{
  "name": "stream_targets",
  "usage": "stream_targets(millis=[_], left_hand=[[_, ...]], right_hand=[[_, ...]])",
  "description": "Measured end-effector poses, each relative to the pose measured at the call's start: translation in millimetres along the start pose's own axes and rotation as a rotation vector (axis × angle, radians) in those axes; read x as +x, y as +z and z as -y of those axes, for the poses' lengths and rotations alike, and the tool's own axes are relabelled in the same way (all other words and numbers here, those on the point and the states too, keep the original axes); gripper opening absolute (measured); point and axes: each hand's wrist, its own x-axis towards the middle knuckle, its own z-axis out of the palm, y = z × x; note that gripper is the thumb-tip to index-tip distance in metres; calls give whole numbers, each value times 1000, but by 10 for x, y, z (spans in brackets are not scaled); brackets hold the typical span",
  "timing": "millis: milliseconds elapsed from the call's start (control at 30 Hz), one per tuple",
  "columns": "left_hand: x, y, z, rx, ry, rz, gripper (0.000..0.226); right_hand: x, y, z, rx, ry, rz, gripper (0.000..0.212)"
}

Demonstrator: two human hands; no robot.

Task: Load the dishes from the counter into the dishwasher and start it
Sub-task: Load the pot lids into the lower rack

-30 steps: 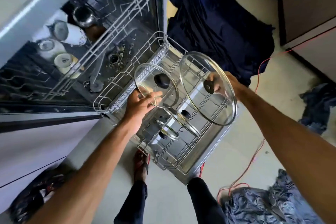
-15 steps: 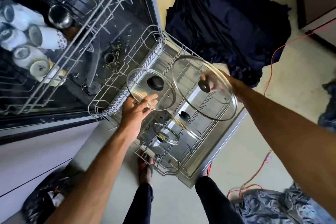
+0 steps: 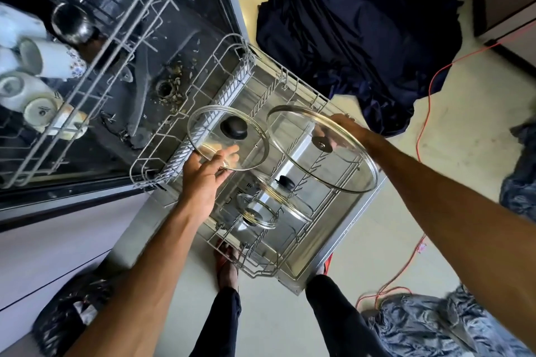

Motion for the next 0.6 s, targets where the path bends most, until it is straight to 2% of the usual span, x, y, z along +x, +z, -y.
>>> stream_targets(millis=[67, 167, 233, 267, 300, 400, 500, 600], left_hand=[[2, 8, 14, -8, 1, 1, 35], [-14, 27, 26, -29, -1, -6, 32], [-45, 25, 30, -31, 2, -4, 25], [-66, 20, 29, -34, 1, -4, 23], [-91, 21, 21, -36, -1, -6, 23], [-150, 33, 2, -54, -7, -12, 15], [-192, 81, -13, -65, -4, -3, 13], [-198, 149, -31, -79, -19, -6, 30]], right_hand=[[13, -61, -16, -49, 30, -5, 35], [-37, -89, 67, -154, 154, -105, 45], [-122, 14, 220, -325, 240, -166, 29], [-172, 41, 272, -409, 282, -201, 28], [-253, 68, 343, -429, 297, -226, 37], [-590, 224, 576, -266, 260, -316, 40], [-985, 549, 710, -351, 225, -395, 70], [-1141, 975, 580, -735, 192, -403, 92]])
